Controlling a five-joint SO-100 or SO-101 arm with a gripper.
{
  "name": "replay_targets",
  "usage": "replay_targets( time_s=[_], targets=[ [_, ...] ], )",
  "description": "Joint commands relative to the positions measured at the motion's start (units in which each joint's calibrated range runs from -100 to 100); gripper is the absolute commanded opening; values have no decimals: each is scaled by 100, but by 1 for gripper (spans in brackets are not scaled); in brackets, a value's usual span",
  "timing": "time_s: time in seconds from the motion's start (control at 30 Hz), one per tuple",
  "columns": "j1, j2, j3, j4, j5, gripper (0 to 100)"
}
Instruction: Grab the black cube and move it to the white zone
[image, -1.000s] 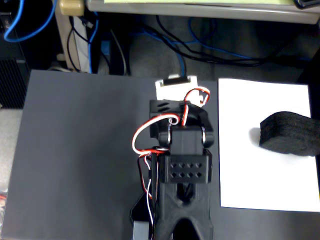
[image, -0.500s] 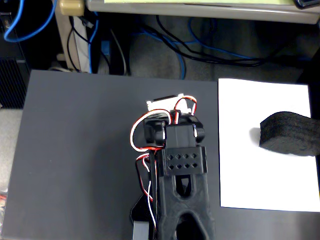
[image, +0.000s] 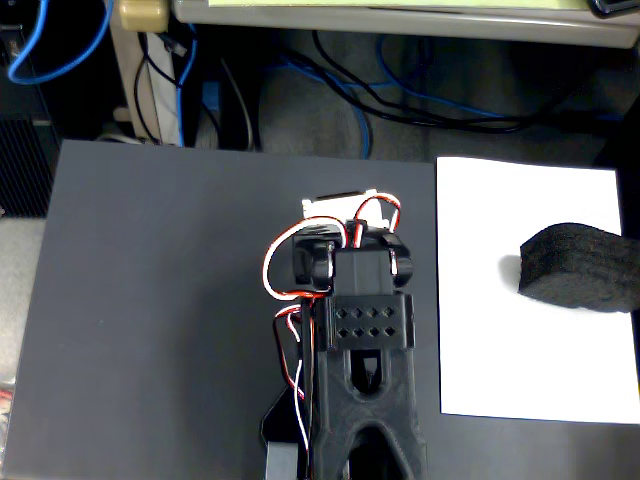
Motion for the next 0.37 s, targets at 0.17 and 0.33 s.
replay_targets(
  time_s=[0.17,0.33],
  targets=[
    [-99,-41,-9,-75,7,2],
    [-99,-41,-9,-66,7,2]
  ],
)
